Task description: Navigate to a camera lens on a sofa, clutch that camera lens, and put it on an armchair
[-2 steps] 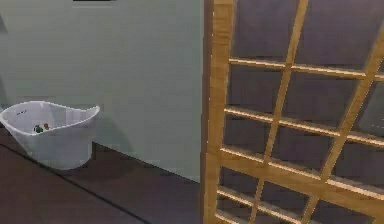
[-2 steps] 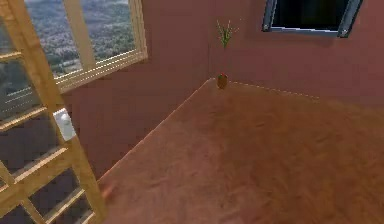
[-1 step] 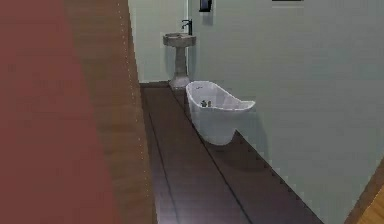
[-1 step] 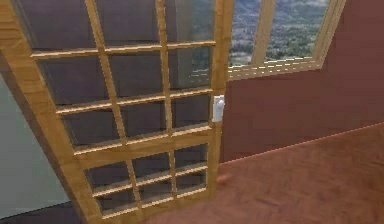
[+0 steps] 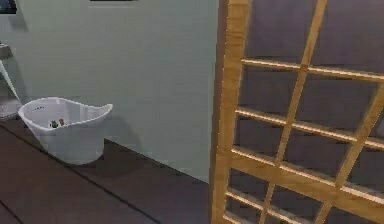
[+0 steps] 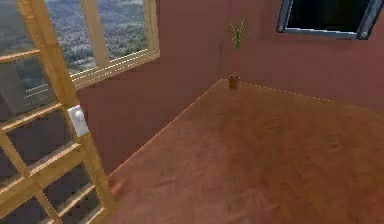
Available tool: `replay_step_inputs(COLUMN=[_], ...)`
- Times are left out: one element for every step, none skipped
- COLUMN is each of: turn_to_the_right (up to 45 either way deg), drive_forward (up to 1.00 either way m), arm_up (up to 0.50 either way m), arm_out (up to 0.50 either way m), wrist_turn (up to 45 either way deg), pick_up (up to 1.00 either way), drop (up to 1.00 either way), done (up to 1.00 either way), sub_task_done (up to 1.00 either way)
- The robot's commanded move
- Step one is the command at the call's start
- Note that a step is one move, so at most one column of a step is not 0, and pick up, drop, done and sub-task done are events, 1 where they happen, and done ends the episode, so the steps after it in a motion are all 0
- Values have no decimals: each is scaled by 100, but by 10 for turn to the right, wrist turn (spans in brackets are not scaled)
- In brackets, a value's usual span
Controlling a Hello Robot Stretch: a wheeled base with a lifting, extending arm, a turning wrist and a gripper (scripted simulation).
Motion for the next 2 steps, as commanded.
replay_step_inputs(turn_to_the_right=[420,0], drive_forward=[0,15], arm_up=[0,0], arm_out=[0,0], wrist_turn=[0,0], pick_up=[0,0], drop=[0,0], done=[0,0], sub_task_done=[0,0])
